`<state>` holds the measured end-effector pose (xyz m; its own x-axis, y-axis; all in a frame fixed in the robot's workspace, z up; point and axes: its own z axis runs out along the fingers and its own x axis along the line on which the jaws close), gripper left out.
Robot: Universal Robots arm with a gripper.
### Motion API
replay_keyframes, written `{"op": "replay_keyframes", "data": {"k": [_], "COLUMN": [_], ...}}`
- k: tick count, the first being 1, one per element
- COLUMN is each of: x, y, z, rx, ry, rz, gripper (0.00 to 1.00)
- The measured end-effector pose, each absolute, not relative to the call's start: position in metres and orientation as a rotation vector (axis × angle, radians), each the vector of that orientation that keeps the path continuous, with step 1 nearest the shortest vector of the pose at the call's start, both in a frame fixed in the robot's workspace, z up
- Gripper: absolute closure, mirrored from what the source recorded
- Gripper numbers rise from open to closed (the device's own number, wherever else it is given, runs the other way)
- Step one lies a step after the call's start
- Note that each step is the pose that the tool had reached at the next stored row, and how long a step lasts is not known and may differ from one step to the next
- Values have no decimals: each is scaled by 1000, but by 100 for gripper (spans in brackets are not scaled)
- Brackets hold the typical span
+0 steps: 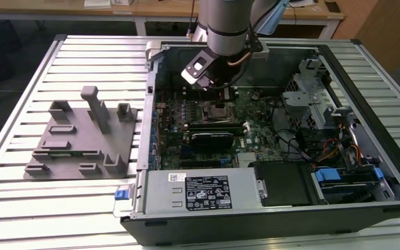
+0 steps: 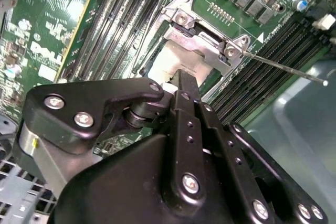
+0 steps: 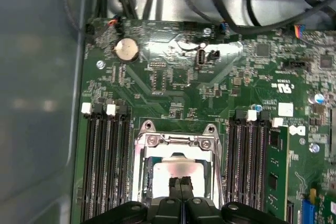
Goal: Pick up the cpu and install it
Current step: 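Close the cpu cover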
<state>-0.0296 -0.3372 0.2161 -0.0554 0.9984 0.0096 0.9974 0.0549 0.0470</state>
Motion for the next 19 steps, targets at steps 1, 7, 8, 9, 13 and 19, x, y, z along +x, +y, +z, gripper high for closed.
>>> {"op": "replay_keyframes", "data": {"k": [1,7,8,9,13,19], "x": [-30,-30,-30,-30,-30,-30], "y": [-337,-337,-337,-337,-337,-337], "z": [216,216,216,216,216,216], "rx": [2121,1996,1978,1960,1885,1778], "ry": [2282,2396,2411,2426,2486,2566], "rz": [64,66,66,67,68,69], "gripper": [89,89,89,89,89,89]}}
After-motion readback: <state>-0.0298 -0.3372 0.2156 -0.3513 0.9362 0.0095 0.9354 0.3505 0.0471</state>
